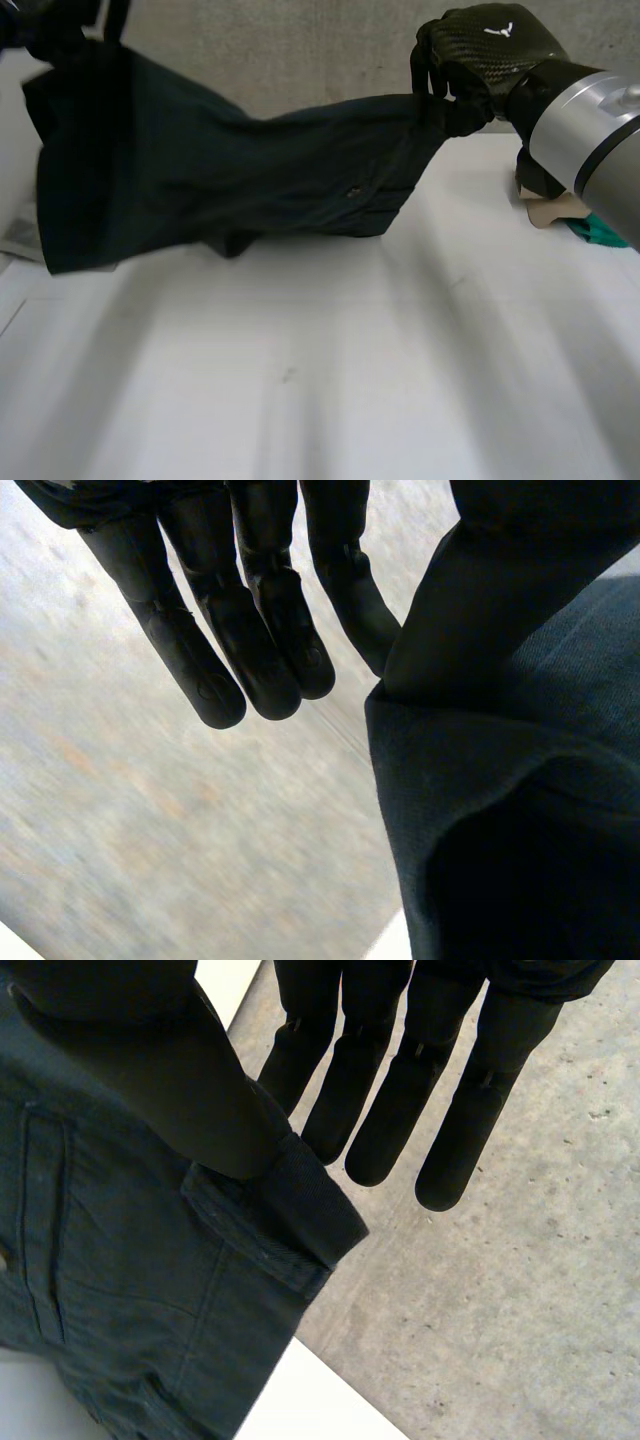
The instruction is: Fold the laundry.
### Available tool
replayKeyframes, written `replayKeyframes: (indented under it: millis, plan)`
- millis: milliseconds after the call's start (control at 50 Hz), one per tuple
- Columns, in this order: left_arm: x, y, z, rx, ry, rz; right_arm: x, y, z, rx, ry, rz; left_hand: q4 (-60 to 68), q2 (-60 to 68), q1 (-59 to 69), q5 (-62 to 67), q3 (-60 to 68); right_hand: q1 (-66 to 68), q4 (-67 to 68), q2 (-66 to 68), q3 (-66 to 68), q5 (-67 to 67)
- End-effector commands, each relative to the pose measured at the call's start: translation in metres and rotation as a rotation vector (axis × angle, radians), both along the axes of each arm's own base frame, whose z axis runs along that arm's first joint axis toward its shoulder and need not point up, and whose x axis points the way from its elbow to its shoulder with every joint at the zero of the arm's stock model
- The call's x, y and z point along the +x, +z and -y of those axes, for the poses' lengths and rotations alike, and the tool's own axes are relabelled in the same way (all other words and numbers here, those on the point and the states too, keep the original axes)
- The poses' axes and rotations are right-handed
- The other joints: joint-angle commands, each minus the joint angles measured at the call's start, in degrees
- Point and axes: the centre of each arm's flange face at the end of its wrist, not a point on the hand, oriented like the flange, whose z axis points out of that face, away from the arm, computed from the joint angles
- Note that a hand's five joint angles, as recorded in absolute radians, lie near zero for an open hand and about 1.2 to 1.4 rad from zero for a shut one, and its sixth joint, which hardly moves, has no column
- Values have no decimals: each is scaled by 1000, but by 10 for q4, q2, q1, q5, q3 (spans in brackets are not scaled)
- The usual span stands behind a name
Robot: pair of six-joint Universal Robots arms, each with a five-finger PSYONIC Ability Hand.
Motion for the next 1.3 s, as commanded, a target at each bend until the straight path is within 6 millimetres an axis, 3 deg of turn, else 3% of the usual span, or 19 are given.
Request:
replayKeyframes:
  millis: [20,100,160,240,300,320,400,480,560,660,740,780,820,880,960,1100,1180,1260,1300]
  plan:
    - [-9,-70,37,248,10,60,3,-21,11,66,-5,-36,114,115,133,133,118,163,116,129,124,117]
    - [-17,-98,57,318,-6,73,11,-50,23,132,-2,-65,114,115,133,133,118,163,116,129,124,117]
    - [-25,-101,68,292,-37,69,18,-59,34,128,-5,-57,114,115,133,133,118,163,116,129,124,117]
    - [-35,-66,90,103,-60,10,30,-45,61,-8,-30,57,114,115,133,133,118,163,116,129,124,117]
    - [-34,-17,99,-78,-37,-104,33,-12,79,-143,-62,221,114,115,133,133,118,163,116,129,124,117]
    - [-31,11,97,-170,-30,-182,31,8,85,-203,-75,317,114,115,133,133,118,163,116,129,124,117]
    - [-22,77,80,-376,-36,-377,23,57,86,-343,-69,530,114,115,133,133,118,163,116,129,124,117]
    - [-17,101,66,-435,-68,-457,14,95,80,-458,-36,625,114,115,133,133,118,163,116,129,124,117]
    - [-25,87,63,-368,-93,-433,14,101,71,-447,0,548,114,115,133,133,118,163,116,129,124,117]
    - [-28,49,60,-235,-69,-364,13,75,67,-326,-21,396,114,115,133,133,118,163,116,129,124,117]
    - [-27,9,58,-116,-47,-292,12,35,63,-190,-58,232,114,115,133,133,118,163,116,129,124,117]
    - [-26,-25,56,-15,-37,-241,8,6,57,-108,-77,118,114,115,133,133,118,163,116,129,124,117]
    - [-25,-72,48,120,-48,-167,4,-26,50,-29,-87,7,114,115,133,133,118,163,116,129,124,117]
    - [-25,-114,35,233,-78,-84,-10,-82,41,92,-91,-181,114,115,133,133,118,163,116,129,124,117]
    - [-24,-156,14,355,-120,23,-26,-120,29,163,-68,-311,114,115,133,133,118,163,116,129,124,117]
    - [-14,-175,-32,537,-155,169,-50,-127,11,174,-38,-432,114,115,133,133,118,163,116,129,124,117]
    - [-6,-171,-70,692,-190,245,-68,-115,-14,214,-21,-556,114,115,133,133,118,163,116,129,124,117]
    - [-3,-160,-130,855,-367,376,-84,-108,-52,311,63,-718,114,115,133,133,118,163,116,129,124,117]
    - [-2,-156,-145,887,-418,411,-92,-105,-69,348,130,-796,114,115,133,133,118,163,116,129,124,117]
